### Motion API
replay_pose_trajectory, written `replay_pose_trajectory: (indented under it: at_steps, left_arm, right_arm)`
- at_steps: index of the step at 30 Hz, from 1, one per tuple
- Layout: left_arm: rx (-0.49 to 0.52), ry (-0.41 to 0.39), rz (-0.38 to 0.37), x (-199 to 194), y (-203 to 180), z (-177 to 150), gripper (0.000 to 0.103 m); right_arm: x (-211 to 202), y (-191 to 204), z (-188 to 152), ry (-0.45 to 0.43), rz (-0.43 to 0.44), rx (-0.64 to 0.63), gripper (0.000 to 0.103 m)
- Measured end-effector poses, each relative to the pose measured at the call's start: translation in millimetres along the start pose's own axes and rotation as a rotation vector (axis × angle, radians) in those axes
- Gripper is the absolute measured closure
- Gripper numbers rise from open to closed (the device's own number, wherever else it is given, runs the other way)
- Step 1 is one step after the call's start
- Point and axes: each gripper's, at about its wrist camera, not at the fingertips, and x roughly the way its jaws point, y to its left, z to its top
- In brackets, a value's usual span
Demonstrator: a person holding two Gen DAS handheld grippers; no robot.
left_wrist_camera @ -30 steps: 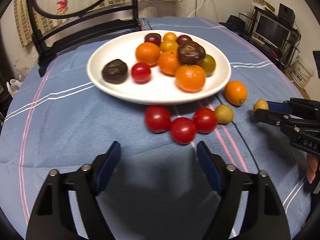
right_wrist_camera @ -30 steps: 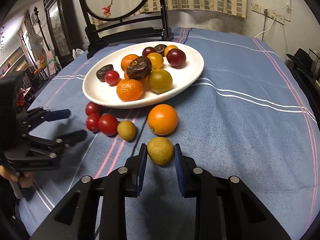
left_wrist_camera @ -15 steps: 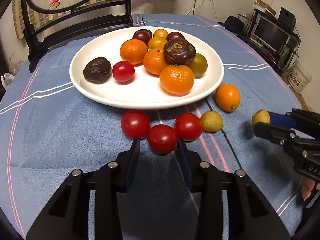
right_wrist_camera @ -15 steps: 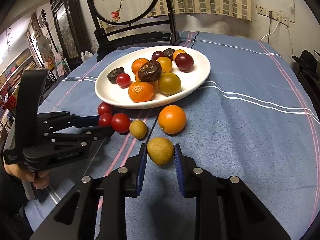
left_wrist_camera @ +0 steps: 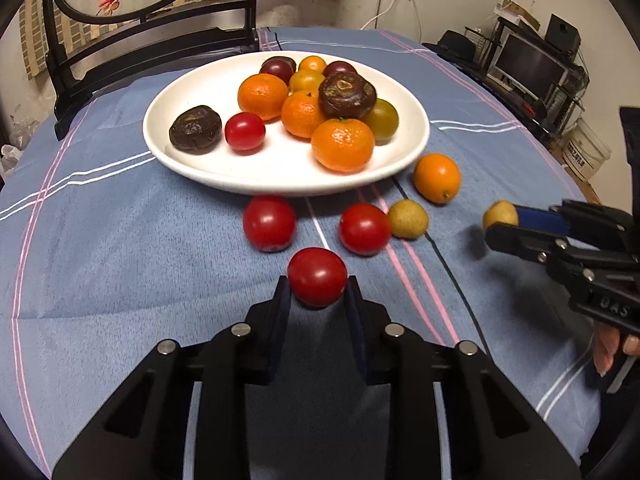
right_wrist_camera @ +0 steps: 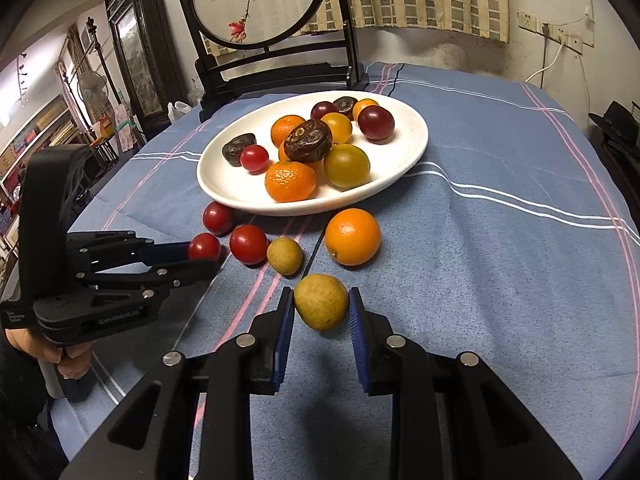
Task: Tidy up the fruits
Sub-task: 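Carry the cherry tomato and yellow-green fruit onto the plate and open both tools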
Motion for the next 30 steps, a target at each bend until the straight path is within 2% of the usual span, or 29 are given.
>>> replay_pose_trajectory:
  at_steps: [9,19,25,30]
  left_arm:
    - [-0.002,0.001,0.015,7,-2,5,0.072]
    - [-0.034,-0.009,0.008,8,4,8,0.074]
    - [-0.029,-0.049,-0.006,-13,5,9,0.074]
    - [-0.009,-0.103,-0.009,-35,9,26,0.074]
  right_arm:
    - [3,2,-1,0.009,0.003,-0.007,0.075]
    - [3,5,-2,0.008,0.006,-0.019,0.075]
    - [-2,6,1,-0.014,0.020,-0.013,0.075]
    - [-21,16,17,-0.088,0.017,-0.036,0.075]
